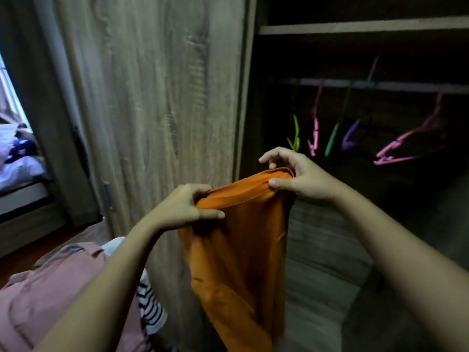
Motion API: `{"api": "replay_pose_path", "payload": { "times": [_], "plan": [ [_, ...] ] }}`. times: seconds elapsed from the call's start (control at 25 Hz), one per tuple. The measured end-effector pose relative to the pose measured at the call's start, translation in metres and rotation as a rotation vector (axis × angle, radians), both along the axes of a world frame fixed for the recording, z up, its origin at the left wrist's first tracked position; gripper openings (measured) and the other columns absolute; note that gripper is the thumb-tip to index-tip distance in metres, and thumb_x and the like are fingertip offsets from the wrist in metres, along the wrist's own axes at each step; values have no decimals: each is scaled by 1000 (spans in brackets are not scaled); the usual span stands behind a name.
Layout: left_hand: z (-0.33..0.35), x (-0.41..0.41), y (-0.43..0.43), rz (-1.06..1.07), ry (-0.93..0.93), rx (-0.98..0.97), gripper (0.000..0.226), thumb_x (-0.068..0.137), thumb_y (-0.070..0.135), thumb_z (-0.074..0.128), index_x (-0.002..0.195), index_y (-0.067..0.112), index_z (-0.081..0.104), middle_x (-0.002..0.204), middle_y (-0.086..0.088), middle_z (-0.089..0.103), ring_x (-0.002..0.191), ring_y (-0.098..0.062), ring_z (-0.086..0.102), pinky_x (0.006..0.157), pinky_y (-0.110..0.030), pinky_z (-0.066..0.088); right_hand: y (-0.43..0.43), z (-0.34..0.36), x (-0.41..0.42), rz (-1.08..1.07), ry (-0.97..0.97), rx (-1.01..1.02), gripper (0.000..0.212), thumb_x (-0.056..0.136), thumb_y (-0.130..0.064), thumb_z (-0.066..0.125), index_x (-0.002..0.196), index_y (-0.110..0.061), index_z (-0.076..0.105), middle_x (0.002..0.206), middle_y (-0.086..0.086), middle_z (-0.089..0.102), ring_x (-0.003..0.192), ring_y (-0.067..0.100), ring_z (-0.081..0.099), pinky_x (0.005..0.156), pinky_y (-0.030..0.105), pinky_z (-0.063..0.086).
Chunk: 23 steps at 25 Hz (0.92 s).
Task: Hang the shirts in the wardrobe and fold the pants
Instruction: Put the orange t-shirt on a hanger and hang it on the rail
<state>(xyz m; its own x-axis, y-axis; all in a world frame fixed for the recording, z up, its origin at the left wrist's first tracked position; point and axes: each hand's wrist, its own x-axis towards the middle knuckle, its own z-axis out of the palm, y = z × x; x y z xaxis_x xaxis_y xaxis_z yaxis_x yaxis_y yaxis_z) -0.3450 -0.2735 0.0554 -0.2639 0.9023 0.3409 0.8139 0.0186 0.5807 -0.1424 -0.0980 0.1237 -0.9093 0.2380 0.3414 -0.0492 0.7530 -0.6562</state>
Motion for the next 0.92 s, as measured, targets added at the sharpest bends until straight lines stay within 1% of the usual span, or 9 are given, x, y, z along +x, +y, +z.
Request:
{"api": "replay_pose_path", "payload": {
  "times": [0.08, 0.16, 0.32, 0.44, 0.52, 0.6, 0.68, 0.8, 0.92],
  "plan": [
    [11, 15, 11, -106, -89, 14, 31, 80, 57, 61, 72, 27, 58, 66, 11, 53, 63, -2, 53, 60, -17, 40, 12, -1, 19, -52, -1, -62, 49, 78, 0, 67, 105, -38, 53, 99, -4, 46, 92, 7, 52, 73, 15, 49],
    [16, 31, 26, -115, -141, 43, 33, 90, 53, 49, 67, 29, 57, 63, 13, 54, 60, 1, 52, 59, -16, 40, 22, -3, 31, -138, 86, -188, 48, 76, 1, 68, 103, -36, 55, 96, -4, 46, 91, 10, 51, 74, 18, 47],
    [33, 58, 62, -38, -39, 153, 24, 92, 38, 52, 74, 25, 61, 73, 8, 62, 68, -1, 59, 63, -21, 47, 34, 1, 51, -316, 204, -123, 42, 75, 9, 59, 82, -33, 56, 90, -5, 49, 84, 10, 50, 71, 20, 42],
    [38, 63, 83, 25, 218, 327, 9, 94, 29, 52, 96, 22, 58, 93, 6, 63, 82, 0, 57, 73, -25, 49, 44, 8, 70, -389, 42, 237, 37, 83, 3, 56, 73, -32, 64, 98, -6, 50, 94, 7, 50, 85, 19, 41],
    [35, 65, 91, -89, 430, 392, 23, 93, 29, 50, 116, 26, 49, 108, -2, 57, 87, -11, 57, 76, -29, 50, 53, 12, 83, -425, -109, 448, 34, 88, -1, 53, 87, -29, 72, 105, -8, 52, 102, 6, 50, 96, 23, 41],
    [27, 63, 98, -187, 756, 382, 28, 91, 38, 47, 117, 29, 43, 108, -9, 50, 70, -12, 52, 59, -24, 48, 58, 15, 96, -472, -172, 429, 33, 90, -3, 51, 100, -27, 71, 108, -9, 57, 106, 8, 54, 96, 24, 43],
    [19, 52, 105, -174, 982, 309, 27, 88, 33, 56, 114, 28, 47, 112, -10, 45, 68, -12, 51, 51, -21, 46, 60, 18, 103, -537, -196, 339, 40, 85, 0, 52, 106, -30, 68, 119, -8, 57, 111, 11, 53, 93, 24, 45],
    [11, 41, 113, 19, 856, 133, 39, 89, 24, 57, 128, 27, 49, 120, -5, 52, 100, -21, 57, 74, -32, 53, 61, 15, 108, -593, -265, 291, 52, 74, 2, 54, 110, -33, 64, 129, -5, 49, 115, 16, 48, 91, 29, 48],
    [14, 39, 124, -5, 606, -59, 59, 85, 22, 62, 137, 31, 35, 123, 2, 54, 109, -20, 57, 82, -37, 55, 62, 16, 115, -681, -261, 252, 48, 76, 3, 53, 109, -29, 66, 131, -1, 50, 114, 17, 51, 83, 24, 48]
  ]
}}
